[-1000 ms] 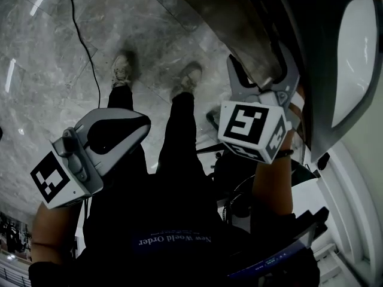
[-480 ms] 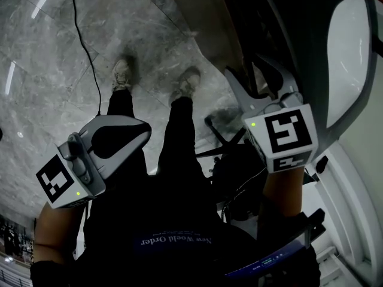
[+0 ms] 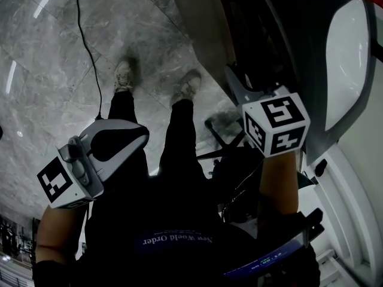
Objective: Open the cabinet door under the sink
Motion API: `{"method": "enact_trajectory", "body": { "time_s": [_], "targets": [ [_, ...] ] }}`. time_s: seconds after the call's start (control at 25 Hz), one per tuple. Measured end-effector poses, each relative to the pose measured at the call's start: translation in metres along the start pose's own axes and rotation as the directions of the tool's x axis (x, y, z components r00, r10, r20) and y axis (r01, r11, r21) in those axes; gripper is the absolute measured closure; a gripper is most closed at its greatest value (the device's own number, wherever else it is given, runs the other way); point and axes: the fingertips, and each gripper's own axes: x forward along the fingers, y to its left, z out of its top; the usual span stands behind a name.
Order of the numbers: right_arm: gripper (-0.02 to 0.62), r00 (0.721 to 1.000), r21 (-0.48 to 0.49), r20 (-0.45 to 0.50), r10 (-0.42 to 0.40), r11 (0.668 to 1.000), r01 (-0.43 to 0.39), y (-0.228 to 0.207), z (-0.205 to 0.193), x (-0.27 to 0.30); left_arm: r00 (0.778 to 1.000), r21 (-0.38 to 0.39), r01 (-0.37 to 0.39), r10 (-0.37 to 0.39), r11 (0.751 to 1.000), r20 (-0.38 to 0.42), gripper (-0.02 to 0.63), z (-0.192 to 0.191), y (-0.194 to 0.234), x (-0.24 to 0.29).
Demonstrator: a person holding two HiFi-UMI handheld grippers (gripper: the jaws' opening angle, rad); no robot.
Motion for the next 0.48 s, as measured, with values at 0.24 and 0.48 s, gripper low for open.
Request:
{"method": "enact_trajectory", "body": {
  "time_s": [0.24,0.48],
  "targets": [
    [0.494,0.999,0.043,-0.009,0.035,0.998,-0.035,0.01,-0.002,0.002,1.0,0.004,-0.007,0.007,1.0,0.018,0.604,0.006,0.0,0.001],
    [0.488,0.996,0.072,-0.064,0.055,0.996,-0.05,0.022,-0.002,0.008,0.999,0.024,-0.028,0.027,0.999,0.042,0.604,0.019,0.005,-0.01]
  ]
}}
